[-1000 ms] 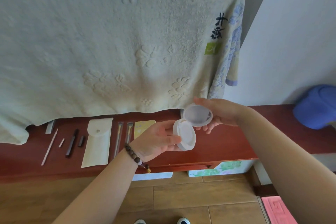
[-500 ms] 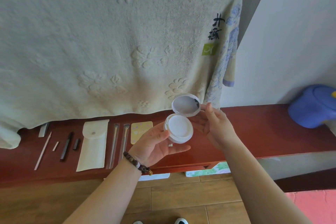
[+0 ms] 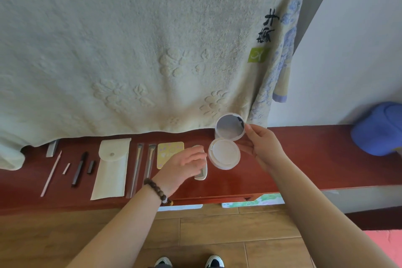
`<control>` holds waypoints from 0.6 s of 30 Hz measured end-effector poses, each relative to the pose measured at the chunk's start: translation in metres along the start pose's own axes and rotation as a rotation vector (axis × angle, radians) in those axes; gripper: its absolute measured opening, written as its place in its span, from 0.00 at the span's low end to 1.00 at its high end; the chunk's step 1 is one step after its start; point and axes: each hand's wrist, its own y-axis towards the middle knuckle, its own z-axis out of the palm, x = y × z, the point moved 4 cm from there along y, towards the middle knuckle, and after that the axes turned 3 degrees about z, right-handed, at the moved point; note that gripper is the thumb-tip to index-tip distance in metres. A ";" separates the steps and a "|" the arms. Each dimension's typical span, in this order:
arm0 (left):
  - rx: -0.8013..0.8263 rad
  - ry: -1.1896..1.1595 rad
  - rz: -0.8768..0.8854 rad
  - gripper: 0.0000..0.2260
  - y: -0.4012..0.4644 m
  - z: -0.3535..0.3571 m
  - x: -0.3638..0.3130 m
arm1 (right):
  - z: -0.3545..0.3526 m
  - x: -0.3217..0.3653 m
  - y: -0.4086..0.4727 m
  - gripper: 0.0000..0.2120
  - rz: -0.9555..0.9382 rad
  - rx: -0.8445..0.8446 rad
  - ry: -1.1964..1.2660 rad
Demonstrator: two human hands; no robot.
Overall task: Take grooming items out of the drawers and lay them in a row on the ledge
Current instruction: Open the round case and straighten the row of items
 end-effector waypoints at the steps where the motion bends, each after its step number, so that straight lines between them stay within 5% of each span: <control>1: -0.116 0.192 0.001 0.22 0.000 -0.007 0.003 | -0.006 -0.005 0.005 0.12 0.000 -0.033 -0.033; 3: -0.284 0.552 0.028 0.22 -0.002 -0.016 0.007 | -0.015 -0.017 0.015 0.10 0.007 -0.069 -0.087; 7: -0.357 0.934 0.039 0.26 -0.005 -0.020 0.028 | -0.024 -0.048 0.035 0.10 0.061 -0.071 -0.147; 18: -0.414 1.082 0.001 0.26 -0.004 -0.016 0.047 | -0.034 -0.077 0.069 0.10 0.076 -0.085 -0.218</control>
